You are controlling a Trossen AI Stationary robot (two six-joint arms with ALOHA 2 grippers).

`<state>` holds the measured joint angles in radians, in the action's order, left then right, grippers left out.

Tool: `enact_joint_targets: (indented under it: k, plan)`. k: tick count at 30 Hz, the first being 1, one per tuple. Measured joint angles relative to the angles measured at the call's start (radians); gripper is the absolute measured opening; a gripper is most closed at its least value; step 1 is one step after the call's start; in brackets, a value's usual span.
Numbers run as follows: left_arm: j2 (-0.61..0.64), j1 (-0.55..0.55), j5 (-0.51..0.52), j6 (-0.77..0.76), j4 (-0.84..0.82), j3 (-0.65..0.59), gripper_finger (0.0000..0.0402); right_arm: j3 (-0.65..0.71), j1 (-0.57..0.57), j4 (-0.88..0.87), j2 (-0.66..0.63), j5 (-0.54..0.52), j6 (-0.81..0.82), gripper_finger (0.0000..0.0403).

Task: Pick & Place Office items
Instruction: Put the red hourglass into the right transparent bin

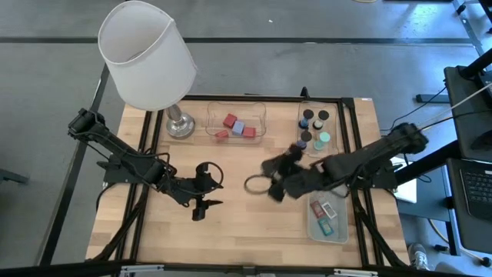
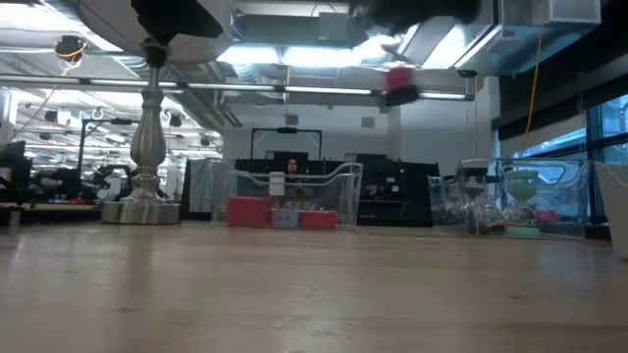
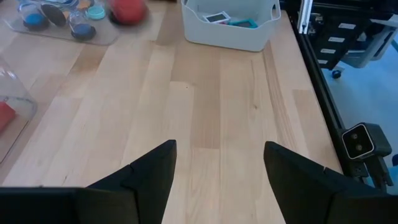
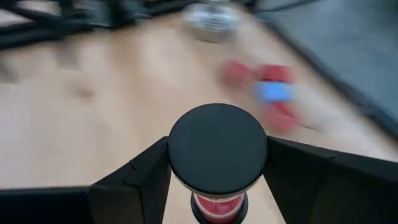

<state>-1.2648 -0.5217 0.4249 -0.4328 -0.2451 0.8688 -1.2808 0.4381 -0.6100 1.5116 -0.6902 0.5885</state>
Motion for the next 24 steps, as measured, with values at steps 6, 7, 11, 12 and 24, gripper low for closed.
enact_joint_targets:
  k: [6,7,11,12,24]
  plan:
    - [0.0,0.0,0.0,0.0,-0.005,0.0,0.0239,0.0,-0.01,-0.389,-0.146,-0.183,0.246,0.0211]
    - [0.0,0.0,0.0,0.0,-0.009,0.0,0.0239,0.0,-0.01,-0.451,-0.166,-0.203,0.293,0.0211]
    - [0.0,0.0,0.007,0.0,-0.01,0.0,0.0239,0.03,-0.009,-0.653,-0.244,-0.272,0.47,0.0211]
    - [0.0,0.0,0.015,0.0,-0.01,0.0,0.0239,0.063,-0.009,-0.667,-0.272,-0.279,0.5,0.0211]
    - [0.0,0.0,0.123,0.001,-0.014,0.0,0.0239,0.623,-0.01,-0.531,-0.616,-0.282,0.816,0.0211]
